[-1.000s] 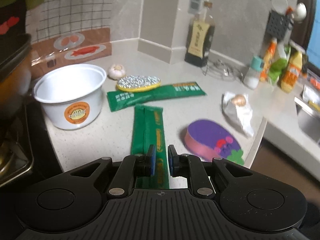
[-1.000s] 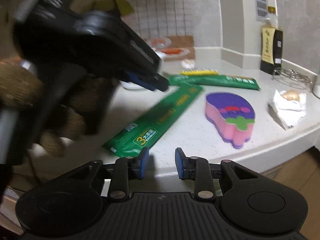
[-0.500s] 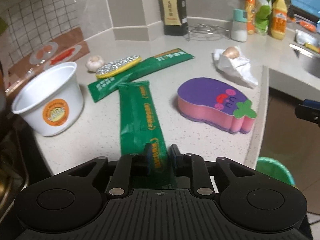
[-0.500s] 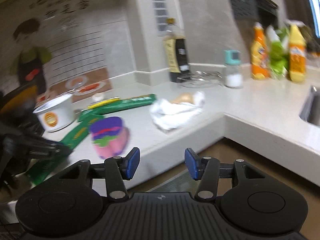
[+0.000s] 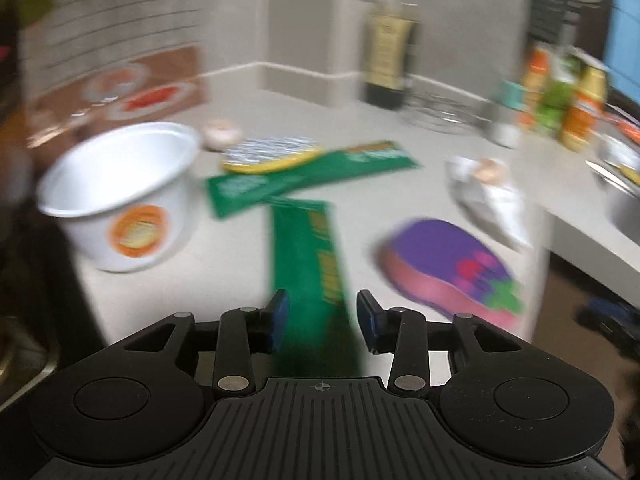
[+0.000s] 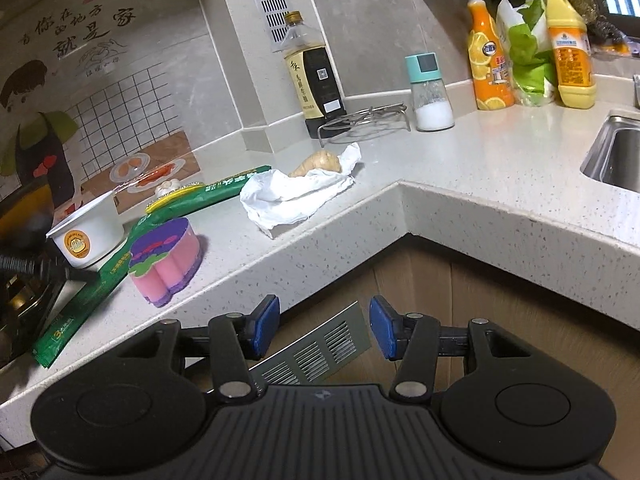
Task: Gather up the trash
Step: 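Lift the green packet off the counter with the left gripper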
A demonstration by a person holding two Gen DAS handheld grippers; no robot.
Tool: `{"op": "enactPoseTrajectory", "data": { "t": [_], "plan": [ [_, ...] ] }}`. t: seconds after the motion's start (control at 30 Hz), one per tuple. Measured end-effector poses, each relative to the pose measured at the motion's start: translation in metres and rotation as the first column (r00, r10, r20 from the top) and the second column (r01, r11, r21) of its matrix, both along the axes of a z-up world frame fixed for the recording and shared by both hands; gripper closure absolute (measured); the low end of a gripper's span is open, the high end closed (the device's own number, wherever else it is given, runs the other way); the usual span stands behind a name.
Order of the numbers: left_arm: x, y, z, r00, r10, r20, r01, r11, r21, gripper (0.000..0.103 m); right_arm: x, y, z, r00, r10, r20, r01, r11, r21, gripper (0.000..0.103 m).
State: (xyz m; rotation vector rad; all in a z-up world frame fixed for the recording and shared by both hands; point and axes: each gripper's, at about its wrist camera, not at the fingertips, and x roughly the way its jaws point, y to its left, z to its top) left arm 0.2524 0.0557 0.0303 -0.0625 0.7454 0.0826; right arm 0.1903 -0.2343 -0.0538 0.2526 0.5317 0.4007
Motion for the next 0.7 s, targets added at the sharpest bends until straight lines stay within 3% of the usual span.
{"op": "enactPoseTrajectory", "data": {
  "t": [0.17, 0.43, 0.57, 0.7],
  "plan": [
    [0.02, 0.007, -0.015, 0.996, 0.044, -0.081, -0.043, 0.999, 0.018, 0.062, -0.002, 0.005, -0.001, 1.0, 0.028, 0.002, -0.028, 1.0, 0.001, 0.053],
    [0.019, -0.006, -0.022, 0.999, 0.009, -0.04, -0.005, 0.994, 0.108, 0.064, -0.005, 0.021, 0.003, 0.998, 0.056, 0.032, -0.054, 0.997, -0.059, 0.043],
    [0.016, 0.003, -0.024, 0.999, -0.016, -0.028, 0.016, 1.0, -0.004, 0.068, -0.009, 0.032, 0.005, 0.995, 0.083, 0.047, -0.079, 0.993, -0.088, 0.035],
    [0.015, 0.005, -0.024, 0.999, -0.029, -0.022, 0.028, 0.999, -0.025, 0.068, -0.008, 0.039, 0.003, 0.995, 0.095, 0.028, -0.092, 0.991, -0.093, 0.034]
  ]
}}
